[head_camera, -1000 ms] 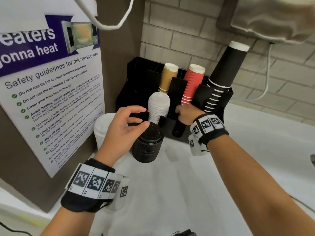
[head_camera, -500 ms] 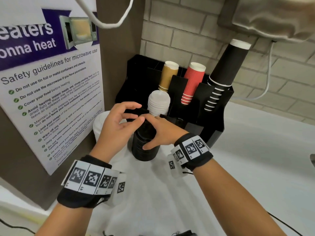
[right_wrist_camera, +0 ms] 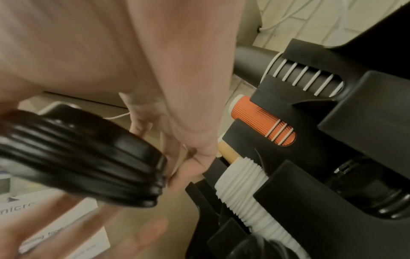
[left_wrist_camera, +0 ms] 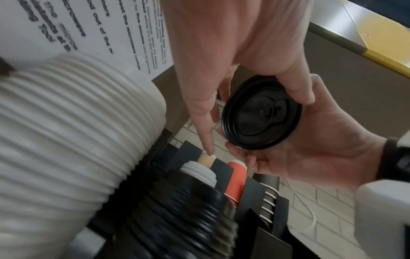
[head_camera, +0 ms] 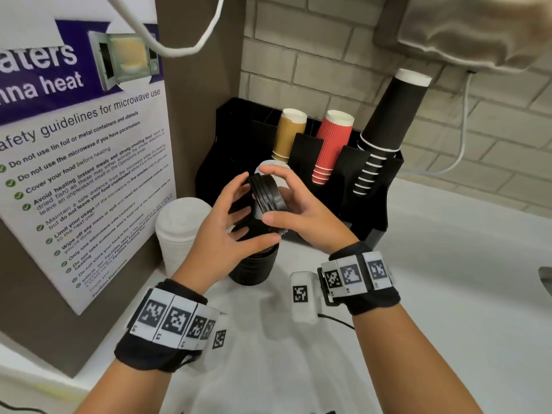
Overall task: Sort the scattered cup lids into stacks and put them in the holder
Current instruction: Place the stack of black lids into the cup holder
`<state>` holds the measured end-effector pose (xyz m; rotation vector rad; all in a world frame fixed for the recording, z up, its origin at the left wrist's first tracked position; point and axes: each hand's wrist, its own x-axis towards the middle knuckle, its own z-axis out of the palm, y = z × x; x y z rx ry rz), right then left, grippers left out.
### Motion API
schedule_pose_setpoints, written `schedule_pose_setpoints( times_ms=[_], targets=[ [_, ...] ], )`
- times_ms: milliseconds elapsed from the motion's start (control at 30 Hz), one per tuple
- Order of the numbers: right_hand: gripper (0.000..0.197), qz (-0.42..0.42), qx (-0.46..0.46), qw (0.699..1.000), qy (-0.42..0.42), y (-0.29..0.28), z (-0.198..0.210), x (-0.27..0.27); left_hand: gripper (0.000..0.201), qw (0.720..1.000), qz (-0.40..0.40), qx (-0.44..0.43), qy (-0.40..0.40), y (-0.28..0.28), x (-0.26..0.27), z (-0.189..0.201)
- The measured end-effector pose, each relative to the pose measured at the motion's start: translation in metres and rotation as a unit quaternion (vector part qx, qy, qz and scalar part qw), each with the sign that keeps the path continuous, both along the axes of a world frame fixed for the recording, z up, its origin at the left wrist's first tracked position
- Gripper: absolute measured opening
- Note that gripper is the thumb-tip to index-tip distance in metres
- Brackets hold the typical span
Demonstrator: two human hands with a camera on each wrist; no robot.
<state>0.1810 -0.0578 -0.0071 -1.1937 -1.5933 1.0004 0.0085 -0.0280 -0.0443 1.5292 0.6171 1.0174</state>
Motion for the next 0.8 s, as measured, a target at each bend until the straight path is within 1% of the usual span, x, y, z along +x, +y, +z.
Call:
schedule_pose_setpoints(
  times_ms=[100, 233, 400, 567, 667, 733, 800],
  targets=[
    [0.063, 0.002, -0.009, 1.000, 0.001, -0.005, 0.002, 0.005, 0.097, 1.000, -0.006, -0.004, -0.023, -0.001, 0.005, -0.001],
    [0.068, -0.005, -0.018, 1.000, -0.015, -0.011, 0.009, 0.017, 0.093, 0.999, -0.020, 0.000, -0.050, -0.001, 0.008, -0.003],
    [0.068, -0.003, -0.012, 1.000, -0.018, -0.012, 0.011, 0.023, 0.089, 0.997, -0.022, 0.004, -0.071, -0.002, 0.015, -0.005],
    [0.068, -0.022, -0.001, 0.999, -0.024, -0.013, 0.010, 0.026, 0.090, 0.997, -0.027, 0.009, -0.073, -0.002, 0.020, -0.005],
    [0.066, -0.019, 0.011, 0.999, -0.025, -0.010, 0.011, 0.026, 0.091, 0.997, -0.029, 0.009, -0.068, -0.001, 0.022, -0.004],
    [0.063, -0.037, 0.038, 0.998, -0.027, -0.005, 0.014, 0.031, 0.087, 0.998, -0.021, 0.008, -0.061, 0.000, 0.021, -0.004],
    [0.061, -0.099, 0.072, 0.992, -0.025, 0.003, 0.018, 0.045, 0.075, 0.999, 0.002, 0.015, -0.050, 0.002, 0.018, -0.002]
  ],
)
